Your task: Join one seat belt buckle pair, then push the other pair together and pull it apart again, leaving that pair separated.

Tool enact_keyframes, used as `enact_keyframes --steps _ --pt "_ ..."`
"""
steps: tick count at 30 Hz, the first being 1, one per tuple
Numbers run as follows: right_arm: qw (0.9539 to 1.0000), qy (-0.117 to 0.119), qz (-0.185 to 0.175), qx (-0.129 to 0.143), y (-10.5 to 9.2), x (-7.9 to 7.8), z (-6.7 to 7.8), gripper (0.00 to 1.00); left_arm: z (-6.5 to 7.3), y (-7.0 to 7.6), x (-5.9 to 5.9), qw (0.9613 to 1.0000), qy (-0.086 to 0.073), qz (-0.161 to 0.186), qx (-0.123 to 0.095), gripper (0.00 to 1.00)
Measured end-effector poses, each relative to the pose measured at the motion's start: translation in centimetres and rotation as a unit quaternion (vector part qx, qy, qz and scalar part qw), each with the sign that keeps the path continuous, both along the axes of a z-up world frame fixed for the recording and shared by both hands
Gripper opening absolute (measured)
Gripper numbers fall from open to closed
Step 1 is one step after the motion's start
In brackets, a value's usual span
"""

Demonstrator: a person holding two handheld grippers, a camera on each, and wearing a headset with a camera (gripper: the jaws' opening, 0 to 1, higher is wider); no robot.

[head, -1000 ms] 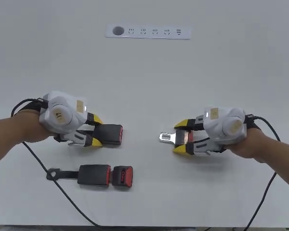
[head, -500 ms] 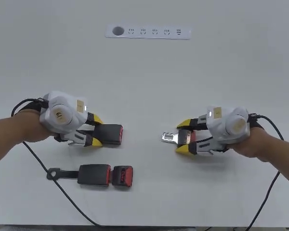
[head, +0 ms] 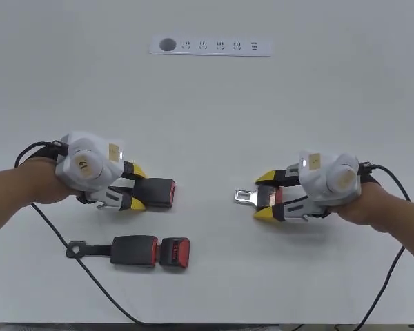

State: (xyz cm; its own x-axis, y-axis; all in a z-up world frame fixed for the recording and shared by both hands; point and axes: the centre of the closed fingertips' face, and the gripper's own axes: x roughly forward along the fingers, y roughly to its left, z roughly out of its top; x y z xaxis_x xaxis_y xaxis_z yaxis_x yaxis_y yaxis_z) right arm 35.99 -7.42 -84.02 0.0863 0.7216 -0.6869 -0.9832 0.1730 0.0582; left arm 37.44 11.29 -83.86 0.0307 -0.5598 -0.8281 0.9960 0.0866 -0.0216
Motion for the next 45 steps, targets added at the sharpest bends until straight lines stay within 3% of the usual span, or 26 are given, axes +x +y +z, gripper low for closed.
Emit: enact_keyframes --steps 7,9,13,18,21,25,26,28,30,32,34,35,38,41,45 --pt "0.9997 0.013 -0.017 0.01 0.4 -0.1 0.1 0.38 0.1 -0.1 -0.1 0.9999 0.001 0.005 0.009 0.36" --pt "0.9995 0.01 -0.027 0.015 0.5 0.0 0.3 0.4 0.2 -0.1 -0.4 0.9998 0.016 0.012 0.009 0.4" --pt "0.9987 0.0 -0.045 0.023 0.6 0.5 0.8 0.51 0.7 -0.3 -0.6 0.9995 0.02 0.024 -0.005 0.56" --pt "0.9966 -0.02 -0.078 0.016 0.1 1.4 0.9 0.6 2.0 -0.5 0.5 0.9974 0.006 0.064 -0.033 0.63" --pt "0.993 -0.021 -0.113 0.028 0.0 1.8 1.3 0.66 2.6 -0.3 1.0 0.9948 0.0 0.092 -0.044 0.72" --pt "0.9886 -0.029 -0.144 0.033 -0.1 1.9 1.7 0.75 3.7 0.0 1.6 0.988 -0.011 0.14 -0.065 0.75" --pt "0.9873 -0.03 -0.153 0.033 -0.1 1.9 1.8 0.78 4.0 0.2 1.9 0.9843 -0.016 0.161 -0.071 0.76" --pt "0.9826 -0.024 -0.178 0.045 0.0 1.7 2.2 0.8 4.6 0.0 1.9 0.9786 -0.013 0.184 -0.091 0.8" --pt "0.9773 -0.032 -0.203 0.053 -0.1 1.8 2.6 0.83 5.0 0.3 1.5 0.9763 -0.019 0.193 -0.096 0.84" --pt "0.9717 -0.038 -0.225 0.062 0.0 1.7 3.3 0.86 5.4 0.8 1.2 0.9708 -0.021 0.216 -0.101 0.85" --pt "0.9677 -0.048 -0.239 0.066 0.1 1.3 3.9 0.89 5.7 1.3 0.8 0.9628 -0.02 0.247 -0.109 0.87" --pt "0.9661 -0.051 -0.244 0.065 0.0 1.2 4.1 0.89 5.8 1.5 0.6 0.961 -0.021 0.253 -0.11 0.9" --pt "0.9597 -0.064 -0.265 0.069 0.1 0.4 5.0 0.93 6.9 1.9 -0.3 0.9535 -0.038 0.268 -0.133 0.94" --pt "0.9563 -0.071 -0.275 0.07 0.1 -0.3 5.5 0.94 7.5 2.4 -1.6 0.9498 -0.036 0.279 -0.138 0.96" --pt "0.9522 -0.081 -0.286 0.071 0.4 -1.4 6.3 0.95 8.3 3.1 -3.0 0.9455 -0.046 0.286 -0.148 0.97"
